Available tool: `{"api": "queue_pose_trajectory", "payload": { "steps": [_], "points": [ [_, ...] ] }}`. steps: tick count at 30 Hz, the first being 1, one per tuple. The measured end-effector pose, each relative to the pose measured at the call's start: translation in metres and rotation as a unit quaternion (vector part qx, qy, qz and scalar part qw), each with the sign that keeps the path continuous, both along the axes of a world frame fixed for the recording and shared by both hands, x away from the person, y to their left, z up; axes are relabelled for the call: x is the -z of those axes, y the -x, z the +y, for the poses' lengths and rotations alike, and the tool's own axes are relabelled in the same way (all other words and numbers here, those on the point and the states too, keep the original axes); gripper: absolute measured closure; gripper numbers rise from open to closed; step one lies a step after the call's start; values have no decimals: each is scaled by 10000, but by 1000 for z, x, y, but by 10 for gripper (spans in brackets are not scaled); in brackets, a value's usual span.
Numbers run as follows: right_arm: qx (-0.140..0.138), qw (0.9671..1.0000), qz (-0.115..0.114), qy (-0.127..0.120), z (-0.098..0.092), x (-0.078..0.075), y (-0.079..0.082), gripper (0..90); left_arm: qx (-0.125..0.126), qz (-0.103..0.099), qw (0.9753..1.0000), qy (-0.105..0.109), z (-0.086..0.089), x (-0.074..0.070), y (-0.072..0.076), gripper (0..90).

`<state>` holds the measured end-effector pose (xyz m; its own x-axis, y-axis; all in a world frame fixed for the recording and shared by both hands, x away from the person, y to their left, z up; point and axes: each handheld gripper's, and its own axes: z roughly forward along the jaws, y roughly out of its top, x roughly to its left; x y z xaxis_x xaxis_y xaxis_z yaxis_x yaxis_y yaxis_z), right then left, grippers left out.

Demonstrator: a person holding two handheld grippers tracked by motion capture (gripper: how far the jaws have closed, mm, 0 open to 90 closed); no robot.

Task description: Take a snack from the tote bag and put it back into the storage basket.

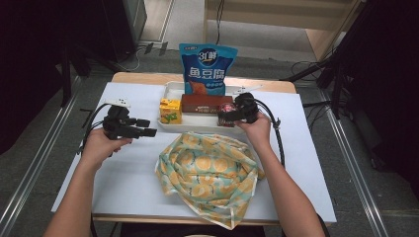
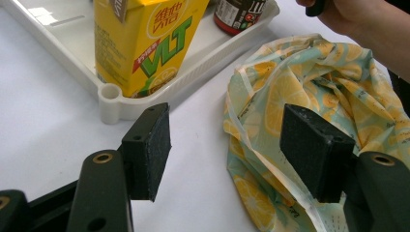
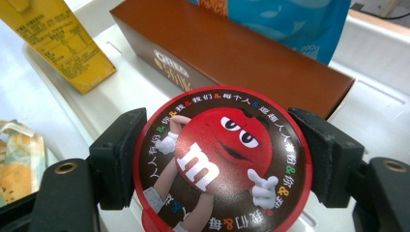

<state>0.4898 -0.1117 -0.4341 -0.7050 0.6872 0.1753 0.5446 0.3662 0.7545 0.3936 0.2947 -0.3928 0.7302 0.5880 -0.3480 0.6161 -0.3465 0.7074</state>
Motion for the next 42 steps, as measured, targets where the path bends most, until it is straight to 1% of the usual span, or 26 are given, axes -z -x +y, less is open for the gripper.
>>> {"api": "queue_pose_trajectory", "payload": {
  "steps": [1,3,9,14,19,21,23,24,25,28,30,33,36,42],
  "points": [
    [-1,10000,-24,0,0,0,1,267,-2,4,10000,9,-1,0,0,358],
    [10,10000,12,-18,0,0,1,268,24,7,10000,8,-1,0,-1,358],
    [-116,9998,31,-139,-2,3,2,265,20,37,10000,24,-2,2,-4,358],
    [-137,9998,36,-141,-5,4,5,260,33,51,10000,65,-3,2,-6,358],
    [-144,9998,38,-167,-4,5,5,255,15,73,10000,25,-1,3,-5,358],
    [-135,9997,53,-182,-4,5,5,239,12,78,9999,95,-1,2,-6,358],
    [-190,9996,129,-163,-2,7,5,192,56,100,9998,167,-2,2,-6,357],
    [-210,9996,147,-155,-2,7,6,179,65,104,9998,124,-2,1,-7,357],
    [-183,9996,165,-156,-2,7,6,176,72,101,9999,105,-2,1,-7,357],
    [-80,9991,173,-371,-5,3,6,171,82,108,9998,144,-1,1,-7,357],
    [-24,9989,186,-438,-7,0,7,170,81,87,9998,128,0,0,-6,357],
    [-39,9992,115,-387,-8,-4,10,171,73,73,9999,137,0,0,-6,357],
    [-86,9991,52,-400,-9,-9,14,170,74,79,9999,111,-1,0,-6,357],
    [-30,9991,-19,-426,-13,-21,21,172,77,106,9999,48,-3,1,-7,357]
  ]
}}
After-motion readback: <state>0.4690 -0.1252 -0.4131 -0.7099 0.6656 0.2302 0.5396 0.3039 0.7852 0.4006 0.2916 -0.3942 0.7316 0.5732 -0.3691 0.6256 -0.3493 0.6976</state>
